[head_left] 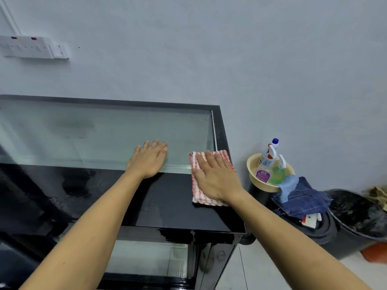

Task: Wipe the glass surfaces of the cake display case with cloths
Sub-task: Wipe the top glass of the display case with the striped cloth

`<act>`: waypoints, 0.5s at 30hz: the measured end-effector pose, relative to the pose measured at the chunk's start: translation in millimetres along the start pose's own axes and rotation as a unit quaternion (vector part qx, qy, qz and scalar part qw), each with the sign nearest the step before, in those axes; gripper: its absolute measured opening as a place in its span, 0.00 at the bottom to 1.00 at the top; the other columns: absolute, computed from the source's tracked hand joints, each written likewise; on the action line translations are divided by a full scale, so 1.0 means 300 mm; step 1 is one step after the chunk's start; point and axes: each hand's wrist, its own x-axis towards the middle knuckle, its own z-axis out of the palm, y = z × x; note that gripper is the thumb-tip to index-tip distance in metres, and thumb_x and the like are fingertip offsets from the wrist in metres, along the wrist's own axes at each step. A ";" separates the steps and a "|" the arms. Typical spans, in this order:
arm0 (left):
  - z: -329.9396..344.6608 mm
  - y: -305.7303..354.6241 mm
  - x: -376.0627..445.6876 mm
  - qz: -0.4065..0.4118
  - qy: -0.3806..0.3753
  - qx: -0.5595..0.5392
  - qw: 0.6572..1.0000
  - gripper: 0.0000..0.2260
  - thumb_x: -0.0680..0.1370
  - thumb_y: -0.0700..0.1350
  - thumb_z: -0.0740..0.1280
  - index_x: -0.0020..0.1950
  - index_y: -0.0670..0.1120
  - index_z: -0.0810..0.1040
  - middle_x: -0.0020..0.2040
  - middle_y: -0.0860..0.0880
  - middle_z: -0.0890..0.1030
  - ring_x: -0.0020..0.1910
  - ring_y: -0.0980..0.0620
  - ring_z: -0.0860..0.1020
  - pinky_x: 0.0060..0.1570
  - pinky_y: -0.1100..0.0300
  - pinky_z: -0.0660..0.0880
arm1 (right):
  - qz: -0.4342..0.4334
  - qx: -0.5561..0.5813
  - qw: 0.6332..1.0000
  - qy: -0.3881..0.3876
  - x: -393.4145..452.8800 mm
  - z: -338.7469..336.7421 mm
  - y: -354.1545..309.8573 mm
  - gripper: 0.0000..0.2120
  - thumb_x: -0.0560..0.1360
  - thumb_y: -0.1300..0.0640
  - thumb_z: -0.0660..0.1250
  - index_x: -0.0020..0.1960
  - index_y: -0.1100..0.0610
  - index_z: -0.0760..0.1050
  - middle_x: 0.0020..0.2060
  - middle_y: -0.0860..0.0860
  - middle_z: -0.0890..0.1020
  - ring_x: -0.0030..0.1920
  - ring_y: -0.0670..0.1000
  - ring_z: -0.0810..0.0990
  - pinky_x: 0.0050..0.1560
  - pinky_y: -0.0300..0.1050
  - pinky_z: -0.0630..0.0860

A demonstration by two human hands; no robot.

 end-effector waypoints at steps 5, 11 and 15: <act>-0.004 0.007 0.000 -0.001 0.008 0.003 1.000 0.26 0.87 0.59 0.43 0.85 0.56 0.57 0.85 0.51 0.53 0.85 0.46 0.49 0.81 0.45 0.44 | -0.044 -0.007 0.999 0.006 -0.049 0.041 -0.157 0.31 0.85 0.40 0.41 0.85 0.49 0.42 0.84 0.54 0.44 0.83 0.57 0.39 0.82 0.54 0.35; -0.009 0.006 0.000 0.007 -0.007 0.005 1.000 0.25 0.87 0.56 0.45 0.85 0.55 0.56 0.86 0.50 0.52 0.85 0.45 0.48 0.81 0.45 0.43 | -0.083 -0.019 0.996 -0.002 -0.128 0.021 -0.046 0.30 0.85 0.38 0.42 0.85 0.45 0.44 0.84 0.49 0.45 0.84 0.52 0.40 0.81 0.50 0.34; -0.019 -0.009 0.023 0.027 0.000 0.016 1.000 0.23 0.87 0.53 0.47 0.83 0.56 0.61 0.84 0.51 0.59 0.83 0.43 0.56 0.80 0.45 0.52 | 0.044 0.012 0.999 0.005 0.066 0.017 -0.108 0.31 0.84 0.39 0.43 0.85 0.47 0.44 0.84 0.52 0.45 0.84 0.56 0.41 0.82 0.55 0.38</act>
